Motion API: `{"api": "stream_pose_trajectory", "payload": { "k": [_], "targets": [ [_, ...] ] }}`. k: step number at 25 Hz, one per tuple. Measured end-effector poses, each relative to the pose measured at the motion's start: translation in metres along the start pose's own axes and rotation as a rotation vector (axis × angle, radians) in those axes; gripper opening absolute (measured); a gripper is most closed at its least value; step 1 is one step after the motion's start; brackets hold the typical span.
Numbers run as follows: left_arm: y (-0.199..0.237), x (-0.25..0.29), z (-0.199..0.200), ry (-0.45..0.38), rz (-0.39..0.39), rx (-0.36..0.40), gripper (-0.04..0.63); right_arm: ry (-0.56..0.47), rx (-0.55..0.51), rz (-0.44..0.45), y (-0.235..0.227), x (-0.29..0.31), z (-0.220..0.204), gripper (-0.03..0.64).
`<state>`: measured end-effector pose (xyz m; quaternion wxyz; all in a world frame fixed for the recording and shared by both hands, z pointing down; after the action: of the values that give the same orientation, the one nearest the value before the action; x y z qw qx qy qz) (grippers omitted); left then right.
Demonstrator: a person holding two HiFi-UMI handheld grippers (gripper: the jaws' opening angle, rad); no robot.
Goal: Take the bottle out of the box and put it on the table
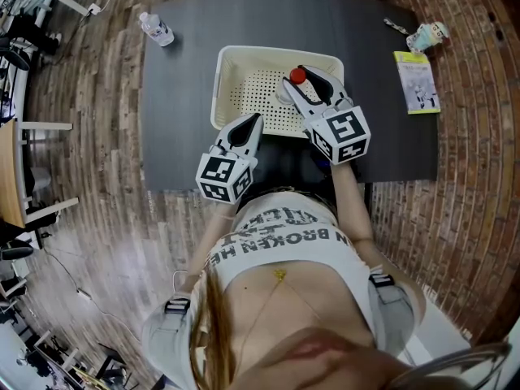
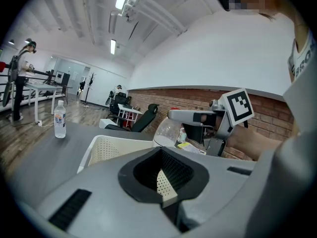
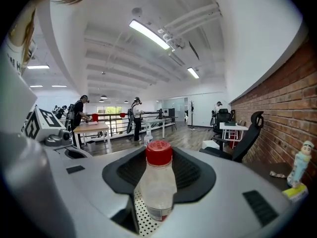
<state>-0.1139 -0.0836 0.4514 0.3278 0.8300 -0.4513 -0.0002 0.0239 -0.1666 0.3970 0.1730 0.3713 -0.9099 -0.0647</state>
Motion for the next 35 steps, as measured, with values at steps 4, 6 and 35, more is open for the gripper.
{"api": "stream_pose_trajectory", "payload": {
  "k": [4, 6, 35],
  "targets": [
    [0.000, 0.000, -0.003, 0.006, -0.001, -0.005, 0.005, -0.003, -0.029, 0.008, 0.000, -0.004, 0.015, 0.158],
    [0.001, -0.001, -0.005, 0.005, 0.002, -0.006, 0.005, -0.005, -0.033, 0.011, 0.000, -0.005, 0.021, 0.158],
    [-0.004, -0.010, -0.013, 0.003, 0.012, -0.010, 0.005, -0.039, -0.039, 0.013, 0.004, -0.024, 0.044, 0.156]
  ]
}}
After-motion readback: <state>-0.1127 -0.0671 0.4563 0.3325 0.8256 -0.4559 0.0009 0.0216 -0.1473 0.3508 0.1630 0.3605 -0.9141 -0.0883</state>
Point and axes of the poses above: the fingertips, and each gripper's own axes: x forward along the fingers, y to its left, z out of its top, the point moved 6 cm from there along -x, backward along the fingers, and after that the axes turned 15 degrees about -x, right-handed, at the moved point
